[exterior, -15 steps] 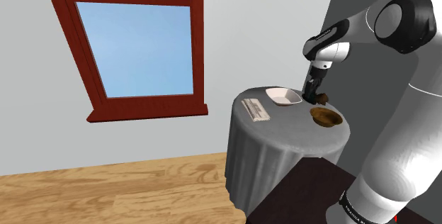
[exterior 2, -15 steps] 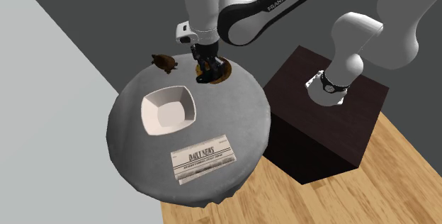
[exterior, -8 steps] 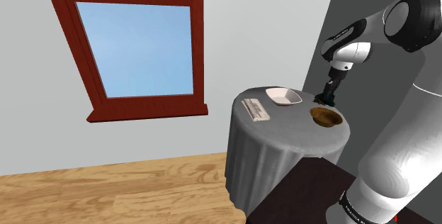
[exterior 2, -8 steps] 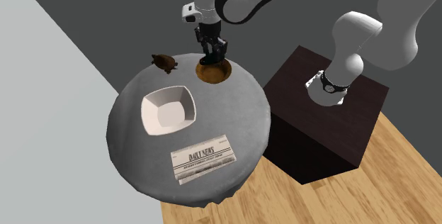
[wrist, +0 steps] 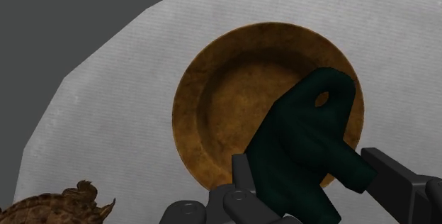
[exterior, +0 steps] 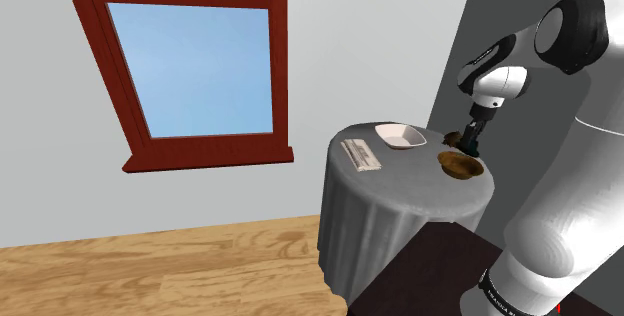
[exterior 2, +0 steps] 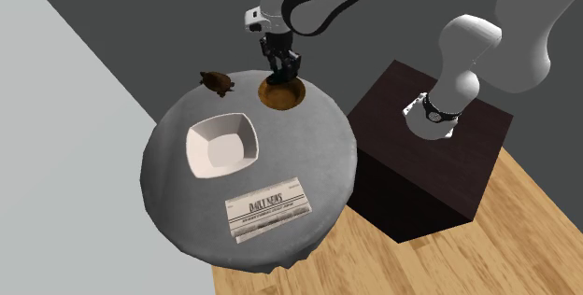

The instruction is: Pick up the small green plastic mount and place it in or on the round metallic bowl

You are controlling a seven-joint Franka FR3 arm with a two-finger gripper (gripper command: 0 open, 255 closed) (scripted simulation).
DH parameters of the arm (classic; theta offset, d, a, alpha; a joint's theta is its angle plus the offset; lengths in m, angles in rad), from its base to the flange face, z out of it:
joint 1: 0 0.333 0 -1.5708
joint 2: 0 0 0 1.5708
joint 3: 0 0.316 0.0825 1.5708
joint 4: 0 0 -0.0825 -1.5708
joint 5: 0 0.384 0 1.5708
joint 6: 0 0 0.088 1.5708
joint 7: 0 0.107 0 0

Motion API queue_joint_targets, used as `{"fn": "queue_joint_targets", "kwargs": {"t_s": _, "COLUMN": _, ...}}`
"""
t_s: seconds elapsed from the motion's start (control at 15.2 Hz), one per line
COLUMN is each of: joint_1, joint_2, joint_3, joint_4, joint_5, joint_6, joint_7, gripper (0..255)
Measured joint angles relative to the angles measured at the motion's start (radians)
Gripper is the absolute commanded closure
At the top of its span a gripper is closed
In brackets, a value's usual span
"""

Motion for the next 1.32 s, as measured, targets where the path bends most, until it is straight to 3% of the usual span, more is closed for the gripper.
{"fn": "queue_joint_targets", "kwargs": {"t_s": 0.59, "joint_1": -0.025, "joint_2": 0.095, "joint_3": 0.024, "joint_4": -0.039, "joint_5": 0.093, "joint_6": 0.106, "joint_7": -0.068, "gripper": 255}}
{"fn": "queue_joint_targets", "kwargs": {"t_s": 0.99, "joint_1": -0.028, "joint_2": 0.107, "joint_3": 0.029, "joint_4": -0.04, "joint_5": 0.105, "joint_6": 0.117, "joint_7": -0.075, "gripper": 255}}
{"fn": "queue_joint_targets", "kwargs": {"t_s": 1.06, "joint_1": -0.028, "joint_2": 0.107, "joint_3": 0.029, "joint_4": -0.04, "joint_5": 0.105, "joint_6": 0.117, "joint_7": -0.075, "gripper": 0}}
{"fn": "queue_joint_targets", "kwargs": {"t_s": 1.32, "joint_1": -0.028, "joint_2": 0.107, "joint_3": 0.029, "joint_4": -0.04, "joint_5": 0.106, "joint_6": 0.117, "joint_7": -0.075, "gripper": 0}}
